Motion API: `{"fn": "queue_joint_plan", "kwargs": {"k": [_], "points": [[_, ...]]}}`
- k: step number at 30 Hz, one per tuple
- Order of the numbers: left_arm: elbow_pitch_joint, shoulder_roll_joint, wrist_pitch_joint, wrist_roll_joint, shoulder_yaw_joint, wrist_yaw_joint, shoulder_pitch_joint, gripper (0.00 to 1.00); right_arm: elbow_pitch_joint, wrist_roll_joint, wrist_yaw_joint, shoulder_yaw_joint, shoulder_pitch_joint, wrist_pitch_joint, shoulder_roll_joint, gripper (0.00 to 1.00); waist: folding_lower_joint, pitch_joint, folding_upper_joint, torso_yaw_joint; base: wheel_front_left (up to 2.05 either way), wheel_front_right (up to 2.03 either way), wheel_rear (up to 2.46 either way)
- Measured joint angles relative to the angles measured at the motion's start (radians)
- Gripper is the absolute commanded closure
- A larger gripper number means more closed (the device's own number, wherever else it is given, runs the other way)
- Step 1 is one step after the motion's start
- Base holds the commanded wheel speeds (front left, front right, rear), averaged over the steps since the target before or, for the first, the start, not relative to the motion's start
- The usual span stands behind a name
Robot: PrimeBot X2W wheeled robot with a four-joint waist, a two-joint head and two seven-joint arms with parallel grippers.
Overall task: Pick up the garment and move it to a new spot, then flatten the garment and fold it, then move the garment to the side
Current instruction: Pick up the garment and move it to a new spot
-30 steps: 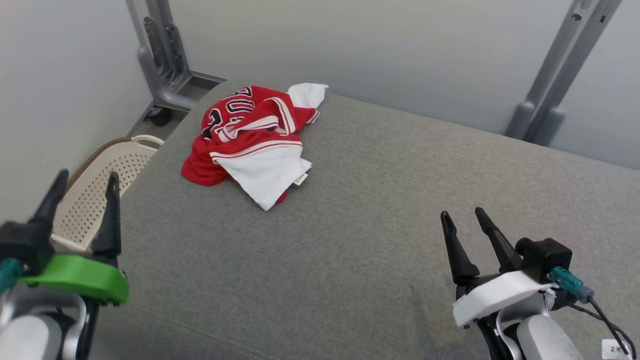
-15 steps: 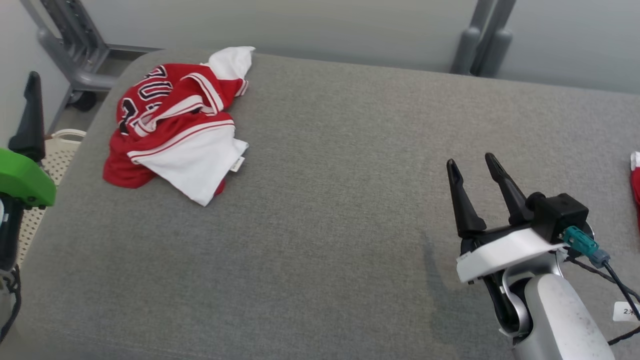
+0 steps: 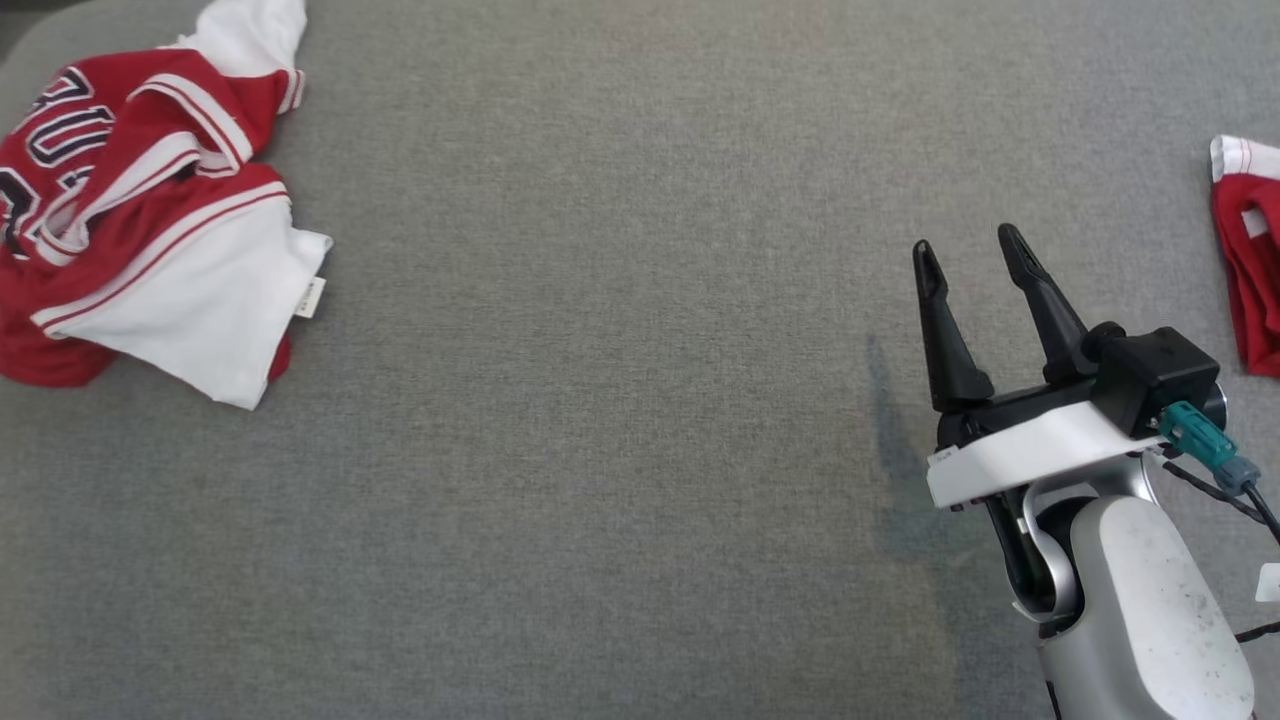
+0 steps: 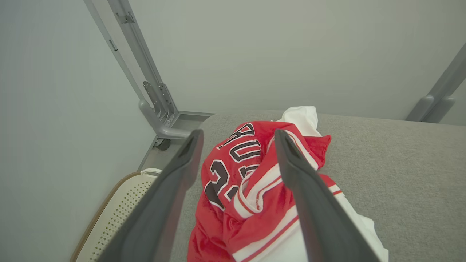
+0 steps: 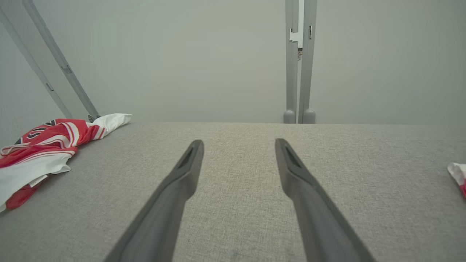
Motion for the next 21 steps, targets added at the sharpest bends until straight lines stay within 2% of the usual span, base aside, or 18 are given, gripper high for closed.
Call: {"fn": "queue_joint_plan", "kwargs": {"k": [8,17,19,21], "points": [[0.142,-0.025,-0.017,-0.012,-0.022,-0.031,-0.037,0.0,-0.028,-0.015,0.0,-0.008,-0.015,0.006,0.0,0.0,0.0,0.107,0.0,-0.053,0.0,0.0,0.0],[0.282,-0.049,-0.022,-0.018,-0.053,-0.05,-0.072,0.0,-0.049,-0.035,0.0,-0.011,-0.029,0.018,0.0,0.0,0.0001,0.18,0.0,-0.078,0.0,0.0,0.0],[0.306,-0.054,-0.023,-0.019,-0.06,-0.053,-0.079,0.45,-0.05,-0.035,0.0,-0.007,-0.033,0.019,0.0,0.0,0.0001,0.185,0.0,-0.079,0.0,0.0,0.0],[0.327,-0.058,-0.026,-0.019,-0.068,-0.054,-0.086,0.78,-0.05,-0.035,0.0,-0.004,-0.034,0.019,0.0,0.0,0.0001,0.184,0.0,-0.08,0.0,0.0,0.0]]}}
